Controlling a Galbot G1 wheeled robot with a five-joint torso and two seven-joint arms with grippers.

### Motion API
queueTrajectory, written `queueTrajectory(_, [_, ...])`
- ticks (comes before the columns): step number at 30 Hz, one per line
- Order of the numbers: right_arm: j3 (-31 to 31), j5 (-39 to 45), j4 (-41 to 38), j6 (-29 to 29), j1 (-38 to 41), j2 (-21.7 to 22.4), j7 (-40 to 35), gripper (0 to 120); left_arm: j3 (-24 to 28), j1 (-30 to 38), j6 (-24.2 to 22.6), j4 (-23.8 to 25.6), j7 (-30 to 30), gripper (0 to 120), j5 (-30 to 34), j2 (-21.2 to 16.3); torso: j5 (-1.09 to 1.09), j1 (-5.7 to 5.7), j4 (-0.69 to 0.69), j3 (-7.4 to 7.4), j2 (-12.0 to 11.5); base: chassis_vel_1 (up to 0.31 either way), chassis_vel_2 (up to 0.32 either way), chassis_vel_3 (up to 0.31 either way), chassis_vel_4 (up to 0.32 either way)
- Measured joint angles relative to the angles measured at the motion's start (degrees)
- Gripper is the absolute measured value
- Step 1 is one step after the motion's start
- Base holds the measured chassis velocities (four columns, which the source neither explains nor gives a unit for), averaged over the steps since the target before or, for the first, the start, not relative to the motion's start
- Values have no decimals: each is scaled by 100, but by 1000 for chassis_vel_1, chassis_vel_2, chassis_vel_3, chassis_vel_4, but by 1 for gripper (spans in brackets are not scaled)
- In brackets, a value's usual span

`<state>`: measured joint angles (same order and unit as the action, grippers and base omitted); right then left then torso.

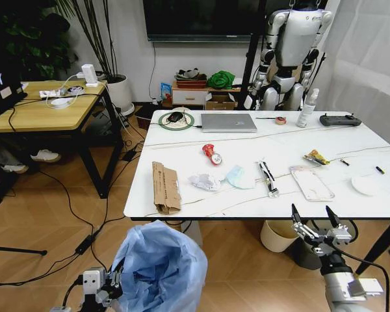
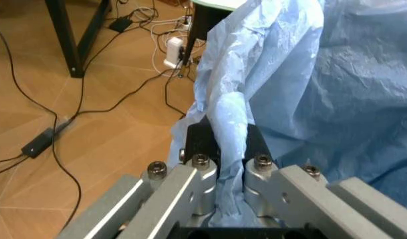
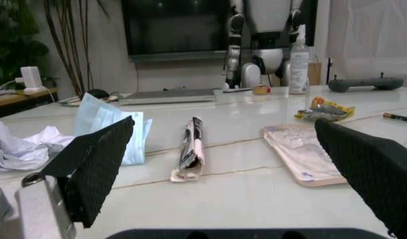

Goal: Pick up the trash bin and place the trash from the table into it.

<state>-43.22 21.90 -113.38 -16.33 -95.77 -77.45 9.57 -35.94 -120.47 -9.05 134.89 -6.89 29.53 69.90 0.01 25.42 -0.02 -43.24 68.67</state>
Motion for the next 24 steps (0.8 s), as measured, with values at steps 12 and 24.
queueTrajectory(12, [1157, 917, -493, 461, 268, 986, -877, 100, -294, -259, -188, -21, 236, 0, 224, -94, -2, -1, -1, 1, -1, 0, 0, 0, 0])
queueTrajectory(24, [2927, 1043, -872, 1304, 1268, 2088, -1910, 100, -1073, -202, -187, -371, 313, 0, 454, -188, -2, -1, 0, 1, -2, 0, 0, 0, 0])
